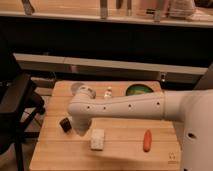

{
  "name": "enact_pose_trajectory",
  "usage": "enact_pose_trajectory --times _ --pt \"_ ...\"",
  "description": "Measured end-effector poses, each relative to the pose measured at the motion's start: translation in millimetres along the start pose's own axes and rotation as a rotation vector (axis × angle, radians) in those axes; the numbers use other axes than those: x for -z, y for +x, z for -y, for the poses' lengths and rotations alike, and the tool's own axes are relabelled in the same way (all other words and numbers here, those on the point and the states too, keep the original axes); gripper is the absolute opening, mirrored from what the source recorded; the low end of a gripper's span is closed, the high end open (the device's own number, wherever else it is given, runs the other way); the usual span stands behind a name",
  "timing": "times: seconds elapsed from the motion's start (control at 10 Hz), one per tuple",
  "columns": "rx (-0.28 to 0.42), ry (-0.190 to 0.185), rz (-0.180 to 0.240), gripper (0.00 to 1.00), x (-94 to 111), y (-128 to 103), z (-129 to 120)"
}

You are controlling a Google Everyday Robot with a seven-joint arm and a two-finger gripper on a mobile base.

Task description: Knock the eraser over

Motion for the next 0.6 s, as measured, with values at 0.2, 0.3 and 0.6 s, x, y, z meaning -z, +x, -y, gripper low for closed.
enact_pose_trajectory --times 0.2,0.3,0.6 --pt "0.026 0.002 0.001 0.01 -2.6 0.2 10.9" --pt "0.032 0.003 -0.001 0.01 -4.1 1.4 13.5" --pt "0.055 0.001 -0.011 0.01 -7.1 2.2 25.1"
